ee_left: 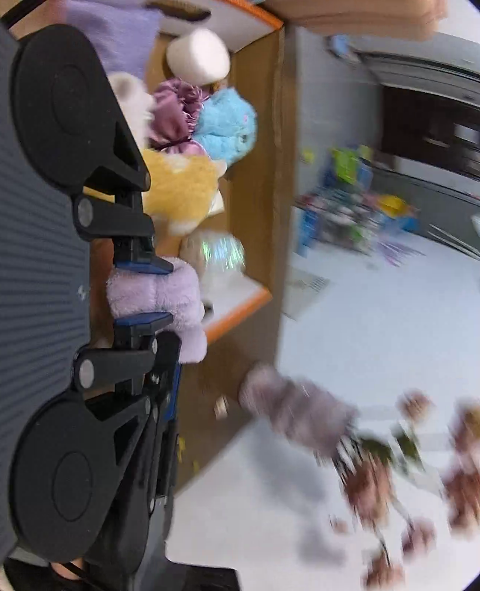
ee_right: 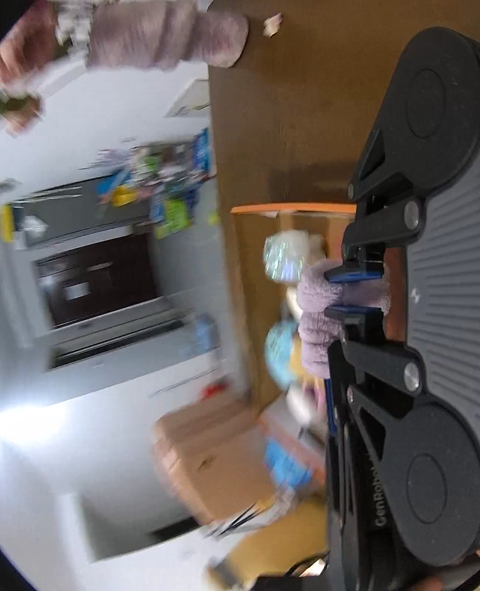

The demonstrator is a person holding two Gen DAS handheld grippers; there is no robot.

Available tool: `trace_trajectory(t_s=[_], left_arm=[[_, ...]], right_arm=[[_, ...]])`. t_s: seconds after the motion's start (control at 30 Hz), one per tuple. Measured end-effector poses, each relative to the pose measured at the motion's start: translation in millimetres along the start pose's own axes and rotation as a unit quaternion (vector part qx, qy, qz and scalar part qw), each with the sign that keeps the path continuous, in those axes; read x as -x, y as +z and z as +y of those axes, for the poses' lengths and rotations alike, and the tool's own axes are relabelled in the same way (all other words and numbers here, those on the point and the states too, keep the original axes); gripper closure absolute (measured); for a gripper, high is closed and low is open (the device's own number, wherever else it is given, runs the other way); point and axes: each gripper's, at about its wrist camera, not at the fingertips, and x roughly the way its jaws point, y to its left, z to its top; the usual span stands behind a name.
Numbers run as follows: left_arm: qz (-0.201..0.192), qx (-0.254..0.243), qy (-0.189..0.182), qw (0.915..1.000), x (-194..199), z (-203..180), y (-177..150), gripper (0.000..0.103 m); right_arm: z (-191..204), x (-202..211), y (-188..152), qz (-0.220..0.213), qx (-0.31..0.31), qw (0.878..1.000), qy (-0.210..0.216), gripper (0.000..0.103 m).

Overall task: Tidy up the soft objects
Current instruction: 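Carry the wristband into the box and open both tools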

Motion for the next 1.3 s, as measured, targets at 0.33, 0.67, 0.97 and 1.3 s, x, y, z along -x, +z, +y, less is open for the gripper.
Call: trace_trajectory(t_s=[0.33, 0.67, 0.97, 1.3], left_arm=[[0.03, -0.028, 0.042, 0.9983, -66.8, 32.8, 36.3, 0.081], [0.084, -0.064, 0.028, 0.994, -59.6, 24.7, 23.3, 0.072], [0.013, -0.064, 0.024, 0.9976, 40.5, 9.6, 35.7, 0.042], [-0.049, -0.079, 0.07, 0.9932, 159.6, -10.2, 19.3, 0.028]], right_arm=[[-9.1, -115.3, 50.1, 0.073, 0.054, 0.993, -0.072, 0.091], [5.7, -113.0, 50.9, 0.17, 0.107, 0.978, -0.063, 0.088], [23.9, -26.2, 69.3, 0.097, 0.103, 0.987, -0.076, 0.061], [62.7, 90.8, 60.0, 0.028, 0.113, 0.99, -0.083, 0.041]])
